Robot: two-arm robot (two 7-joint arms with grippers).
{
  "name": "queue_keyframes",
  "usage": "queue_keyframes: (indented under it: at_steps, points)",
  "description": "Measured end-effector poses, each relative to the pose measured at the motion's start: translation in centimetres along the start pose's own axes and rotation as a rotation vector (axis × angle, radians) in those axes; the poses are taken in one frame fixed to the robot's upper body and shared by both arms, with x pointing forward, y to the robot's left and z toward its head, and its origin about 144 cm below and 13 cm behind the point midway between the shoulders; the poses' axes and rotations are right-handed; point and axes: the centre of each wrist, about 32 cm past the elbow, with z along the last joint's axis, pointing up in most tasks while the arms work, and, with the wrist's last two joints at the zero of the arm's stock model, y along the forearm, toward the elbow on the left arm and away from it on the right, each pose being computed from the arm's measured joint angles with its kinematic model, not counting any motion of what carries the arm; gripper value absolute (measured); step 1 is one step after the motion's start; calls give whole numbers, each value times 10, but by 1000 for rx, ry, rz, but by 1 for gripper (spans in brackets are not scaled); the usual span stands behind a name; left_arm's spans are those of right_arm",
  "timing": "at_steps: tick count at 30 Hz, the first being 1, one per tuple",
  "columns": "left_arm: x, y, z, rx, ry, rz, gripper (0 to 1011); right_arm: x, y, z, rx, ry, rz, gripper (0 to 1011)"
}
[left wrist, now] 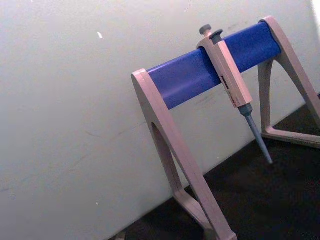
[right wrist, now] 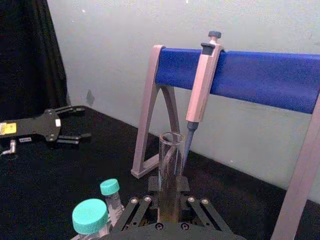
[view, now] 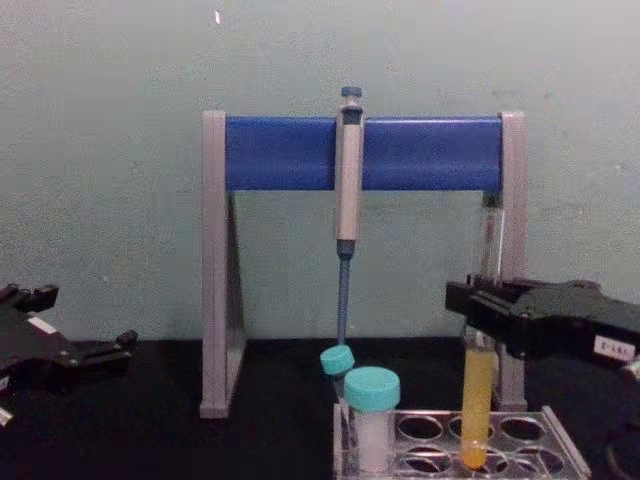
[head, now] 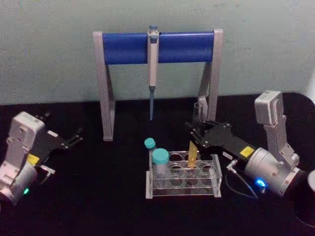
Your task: Pick up the test tube from the test tube rack, shake it, then place it back into the test tube rack.
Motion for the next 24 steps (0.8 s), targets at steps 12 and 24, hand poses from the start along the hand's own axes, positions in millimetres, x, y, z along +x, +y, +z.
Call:
queue_keyframes:
  at_steps: [12, 24]
  points:
    - [0, 0, 0, 0, 0, 0, 1010, -3, 0, -8, -17, 8, 11, 232]
    - [0, 0, 0, 0, 0, 0, 1009, -4, -1, -16, -41, 12, 1, 232]
